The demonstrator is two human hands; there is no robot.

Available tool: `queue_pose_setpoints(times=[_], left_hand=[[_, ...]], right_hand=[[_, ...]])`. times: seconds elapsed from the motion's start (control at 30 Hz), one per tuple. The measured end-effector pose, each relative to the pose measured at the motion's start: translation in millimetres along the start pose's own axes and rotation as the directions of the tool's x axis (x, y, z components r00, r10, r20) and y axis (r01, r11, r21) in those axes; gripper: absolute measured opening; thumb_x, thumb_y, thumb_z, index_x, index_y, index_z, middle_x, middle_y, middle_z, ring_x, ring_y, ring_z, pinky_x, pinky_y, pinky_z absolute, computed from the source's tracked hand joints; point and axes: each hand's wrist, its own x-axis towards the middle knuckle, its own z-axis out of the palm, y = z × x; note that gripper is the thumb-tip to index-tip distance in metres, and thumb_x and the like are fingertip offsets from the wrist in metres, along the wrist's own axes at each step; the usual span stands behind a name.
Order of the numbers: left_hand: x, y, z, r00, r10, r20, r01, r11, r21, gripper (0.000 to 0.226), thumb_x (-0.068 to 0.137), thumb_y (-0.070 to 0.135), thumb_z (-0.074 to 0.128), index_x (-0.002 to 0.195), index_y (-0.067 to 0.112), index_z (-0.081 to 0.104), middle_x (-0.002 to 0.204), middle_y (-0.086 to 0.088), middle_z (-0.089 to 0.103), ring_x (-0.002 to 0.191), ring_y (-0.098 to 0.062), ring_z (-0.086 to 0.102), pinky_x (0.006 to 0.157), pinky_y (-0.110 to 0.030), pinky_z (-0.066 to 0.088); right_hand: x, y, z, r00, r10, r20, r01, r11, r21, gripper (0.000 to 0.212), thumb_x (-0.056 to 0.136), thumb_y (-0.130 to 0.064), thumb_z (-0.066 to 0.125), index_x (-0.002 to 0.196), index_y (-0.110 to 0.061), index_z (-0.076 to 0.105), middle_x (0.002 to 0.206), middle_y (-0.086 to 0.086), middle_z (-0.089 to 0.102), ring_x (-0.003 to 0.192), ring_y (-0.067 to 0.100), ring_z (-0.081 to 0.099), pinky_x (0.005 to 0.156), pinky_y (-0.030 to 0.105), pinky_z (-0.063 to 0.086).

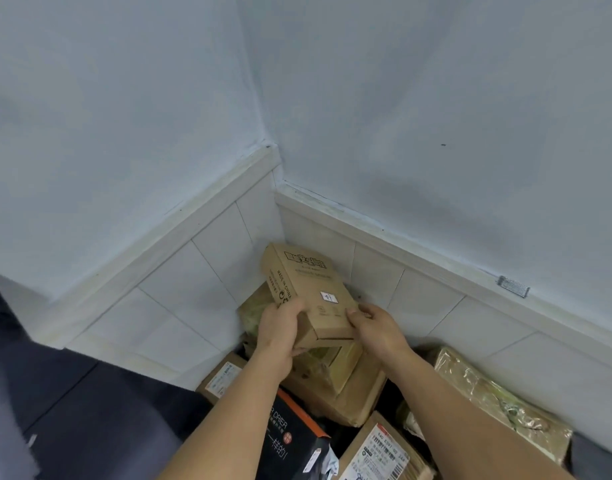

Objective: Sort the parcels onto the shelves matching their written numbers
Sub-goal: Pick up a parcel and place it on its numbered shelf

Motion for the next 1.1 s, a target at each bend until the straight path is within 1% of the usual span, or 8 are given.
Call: queue_pose_setpoints(times=[0.1, 0.23, 0.33, 0.47, 0.63, 0.9, 1.0, 1.1], left_hand=[[-34, -5, -3, 0.997, 0.044, 0.061, -0.042, 0.998, -0.038, 0.028, 0.086, 0.015, 0.059, 0.113, 0.021, 0.064, 0.104, -0.01, 0.075, 0.098, -0.032, 0.07, 0.087, -0.059, 0.056], [-79, -15, -5, 0.993, 0.074, 0.096, -0.067, 0.995, -0.077, 0.028, 0.089, 0.014, 0.052, 0.113, 0.019, 0.066, 0.101, -0.01, 0.076, 0.102, -0.034, 0.069, 0.092, -0.057, 0.053], [-110, -25, -4, 0.99, 0.101, 0.098, -0.091, 0.991, -0.099, 0.029, 0.09, 0.014, 0.05, 0.114, 0.016, 0.067, 0.104, -0.012, 0.075, 0.103, -0.034, 0.068, 0.09, -0.054, 0.055], [-146, -37, -5, 0.986, 0.154, 0.068, -0.144, 0.981, -0.128, 0.029, 0.091, 0.013, 0.049, 0.112, 0.014, 0.068, 0.106, -0.012, 0.075, 0.104, -0.032, 0.067, 0.091, -0.05, 0.054], [-189, -47, -12, 0.981, 0.186, 0.048, -0.181, 0.979, -0.095, 0.023, 0.095, 0.014, 0.048, 0.11, 0.013, 0.065, 0.106, -0.015, 0.073, 0.103, -0.032, 0.066, 0.093, -0.05, 0.054], [-265, -62, -45, 0.937, 0.325, 0.13, -0.326, 0.945, -0.012, 0.021, 0.098, 0.013, 0.044, 0.103, 0.018, 0.064, 0.106, -0.012, 0.071, 0.103, -0.027, 0.065, 0.087, -0.05, 0.057], [-295, -75, -65, 0.904, 0.395, 0.163, -0.405, 0.913, 0.034, 0.026, 0.1, 0.013, 0.042, 0.11, 0.024, 0.063, 0.103, -0.007, 0.072, 0.103, -0.023, 0.065, 0.088, -0.049, 0.058], [-326, -94, -91, 0.877, 0.454, 0.157, -0.466, 0.883, 0.051, 0.039, 0.099, 0.012, 0.043, 0.115, 0.04, 0.064, 0.098, 0.003, 0.075, 0.102, -0.018, 0.066, 0.088, -0.047, 0.058]], right_hand=[[-24, 5, -11, 1.0, -0.001, -0.017, 0.002, 0.998, 0.061, 0.041, 0.102, -0.037, 0.052, 0.139, -0.02, 0.056, 0.117, -0.004, 0.066, 0.11, 0.018, 0.061, 0.104, 0.045, 0.049], [-65, 10, -27, 0.999, 0.017, -0.035, -0.011, 0.988, 0.152, 0.03, 0.103, -0.034, 0.051, 0.128, -0.024, 0.062, 0.11, -0.002, 0.067, 0.104, 0.022, 0.065, 0.093, 0.048, 0.056], [-97, 16, -38, 1.0, 0.003, -0.027, 0.004, 0.97, 0.243, 0.021, 0.103, -0.031, 0.051, 0.119, -0.028, 0.064, 0.108, -0.002, 0.067, 0.1, 0.023, 0.066, 0.084, 0.046, 0.061], [-136, 27, -52, 0.996, -0.062, -0.06, 0.077, 0.957, 0.28, 0.023, 0.101, -0.028, 0.054, 0.123, -0.031, 0.062, 0.115, 0.0, 0.066, 0.102, 0.022, 0.066, 0.079, 0.04, 0.062], [-184, 34, -64, 0.984, -0.152, -0.097, 0.174, 0.936, 0.305, 0.025, 0.1, -0.023, 0.057, 0.124, -0.032, 0.058, 0.109, 0.001, 0.071, 0.098, 0.022, 0.071, 0.085, 0.046, 0.061], [-269, 32, -61, 0.943, -0.29, -0.161, 0.327, 0.895, 0.303, 0.021, 0.101, -0.02, 0.057, 0.12, -0.031, 0.056, 0.101, -0.002, 0.074, 0.092, 0.018, 0.073, 0.085, 0.044, 0.061], [-307, 40, -49, 0.928, -0.325, -0.182, 0.365, 0.89, 0.272, 0.023, 0.101, -0.018, 0.056, 0.123, -0.027, 0.054, 0.103, -0.002, 0.073, 0.093, 0.017, 0.072, 0.084, 0.044, 0.061], [-348, 53, -32, 0.918, -0.355, -0.174, 0.391, 0.884, 0.256, 0.025, 0.101, -0.016, 0.057, 0.123, -0.026, 0.055, 0.103, -0.003, 0.073, 0.091, 0.015, 0.073, 0.08, 0.04, 0.062]])
